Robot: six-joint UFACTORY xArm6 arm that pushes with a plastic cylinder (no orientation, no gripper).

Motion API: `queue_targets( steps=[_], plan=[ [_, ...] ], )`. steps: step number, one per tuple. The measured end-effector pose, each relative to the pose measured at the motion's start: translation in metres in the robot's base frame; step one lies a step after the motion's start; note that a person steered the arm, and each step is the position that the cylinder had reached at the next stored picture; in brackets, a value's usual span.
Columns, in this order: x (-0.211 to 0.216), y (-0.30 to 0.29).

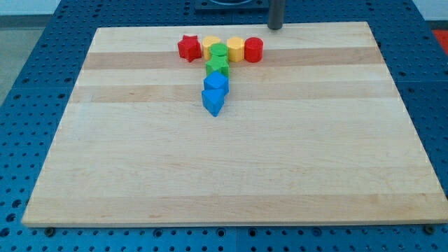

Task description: Separate the red star from the yellow heart

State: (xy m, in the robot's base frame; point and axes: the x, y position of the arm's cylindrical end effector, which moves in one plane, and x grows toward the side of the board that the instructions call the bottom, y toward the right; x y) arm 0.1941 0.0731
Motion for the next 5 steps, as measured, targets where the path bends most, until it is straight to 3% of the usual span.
queue_targets(
  steps=[1,3,5],
  plan=[
    [0.0,-0.047],
    [0.0,-0.062],
    [0.0,-0.132]
  ],
)
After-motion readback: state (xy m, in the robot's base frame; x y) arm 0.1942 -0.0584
